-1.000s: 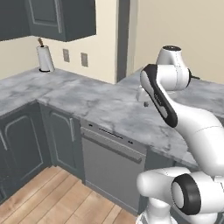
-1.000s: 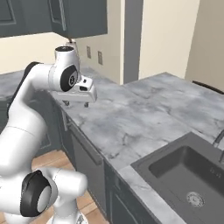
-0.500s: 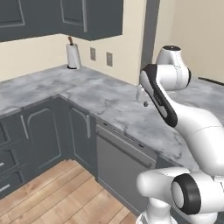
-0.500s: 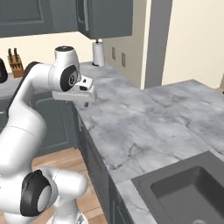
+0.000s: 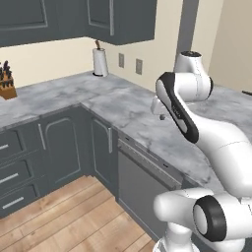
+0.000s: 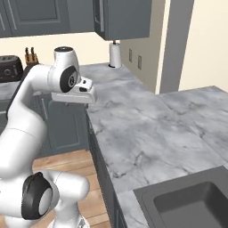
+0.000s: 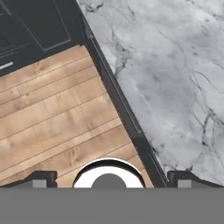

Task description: Open the dishwasher door and pull out the top rack.

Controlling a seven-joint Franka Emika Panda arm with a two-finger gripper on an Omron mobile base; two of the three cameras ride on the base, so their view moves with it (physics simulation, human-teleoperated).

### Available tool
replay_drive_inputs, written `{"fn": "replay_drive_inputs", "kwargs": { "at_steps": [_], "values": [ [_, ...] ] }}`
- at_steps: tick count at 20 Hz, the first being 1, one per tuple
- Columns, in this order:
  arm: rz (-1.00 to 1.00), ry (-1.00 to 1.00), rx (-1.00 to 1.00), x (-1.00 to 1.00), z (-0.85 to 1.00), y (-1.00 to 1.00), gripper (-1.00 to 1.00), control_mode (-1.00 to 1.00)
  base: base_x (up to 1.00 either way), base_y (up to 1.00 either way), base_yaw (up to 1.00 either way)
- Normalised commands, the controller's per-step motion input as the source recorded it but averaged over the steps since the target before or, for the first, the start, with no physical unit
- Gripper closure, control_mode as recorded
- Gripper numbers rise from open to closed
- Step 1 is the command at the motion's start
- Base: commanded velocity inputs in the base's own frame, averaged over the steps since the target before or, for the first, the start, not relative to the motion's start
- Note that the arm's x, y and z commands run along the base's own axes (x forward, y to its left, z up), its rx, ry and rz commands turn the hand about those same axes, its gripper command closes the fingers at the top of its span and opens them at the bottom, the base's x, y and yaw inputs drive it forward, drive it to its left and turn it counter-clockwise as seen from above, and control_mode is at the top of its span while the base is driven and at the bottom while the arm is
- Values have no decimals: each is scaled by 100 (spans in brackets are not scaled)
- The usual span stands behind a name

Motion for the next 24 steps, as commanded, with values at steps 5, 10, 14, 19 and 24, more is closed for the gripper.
{"fn": "replay_drive_inputs", "kwargs": {
  "at_steps": [5, 10, 14, 19, 24],
  "values": [
    [7, 7, -1, -16, -29, -3, -100, -100, 0, -8, 3],
    [4, 28, -31, 0, -98, 66, -100, -100, 0, 0, 0],
    [4, 33, -48, 16, -100, 100, -100, -100, 0, 0, 0],
    [9, 7, -31, 23, -77, 34, -100, -100, 0, 0, 0],
    [7, 2, -11, 9, -62, -21, -100, -100, 0, 0, 0]
  ]
}}
